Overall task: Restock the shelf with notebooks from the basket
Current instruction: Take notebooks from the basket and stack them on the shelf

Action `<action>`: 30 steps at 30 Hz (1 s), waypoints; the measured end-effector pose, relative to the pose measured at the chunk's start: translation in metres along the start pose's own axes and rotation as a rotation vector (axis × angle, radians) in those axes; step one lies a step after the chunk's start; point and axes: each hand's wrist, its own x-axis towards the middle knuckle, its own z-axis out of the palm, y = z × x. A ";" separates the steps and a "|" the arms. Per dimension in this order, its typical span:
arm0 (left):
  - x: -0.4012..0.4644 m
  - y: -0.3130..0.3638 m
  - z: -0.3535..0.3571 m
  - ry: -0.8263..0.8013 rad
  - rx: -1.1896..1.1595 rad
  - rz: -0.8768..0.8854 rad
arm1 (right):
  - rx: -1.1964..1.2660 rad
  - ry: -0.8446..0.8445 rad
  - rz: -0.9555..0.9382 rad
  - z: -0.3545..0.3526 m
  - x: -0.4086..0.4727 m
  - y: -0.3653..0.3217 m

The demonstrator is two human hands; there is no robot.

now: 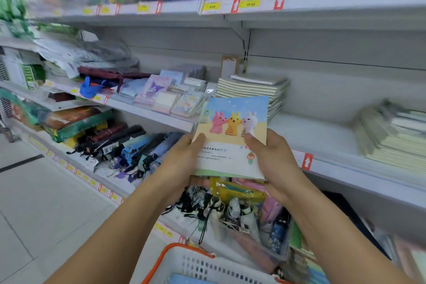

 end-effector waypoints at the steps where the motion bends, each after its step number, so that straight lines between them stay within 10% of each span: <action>1: 0.001 -0.002 0.004 -0.005 0.054 0.025 | -0.012 0.028 -0.032 -0.001 0.003 -0.003; 7: 0.009 0.002 0.009 0.111 -0.021 0.142 | -0.125 -0.230 0.052 -0.010 -0.001 -0.017; 19: 0.011 0.029 0.007 0.079 -0.250 0.166 | 0.386 0.114 0.027 -0.019 0.127 -0.085; 30: 0.030 0.013 0.005 0.088 -0.182 0.099 | -1.046 0.167 -0.010 -0.028 0.227 -0.101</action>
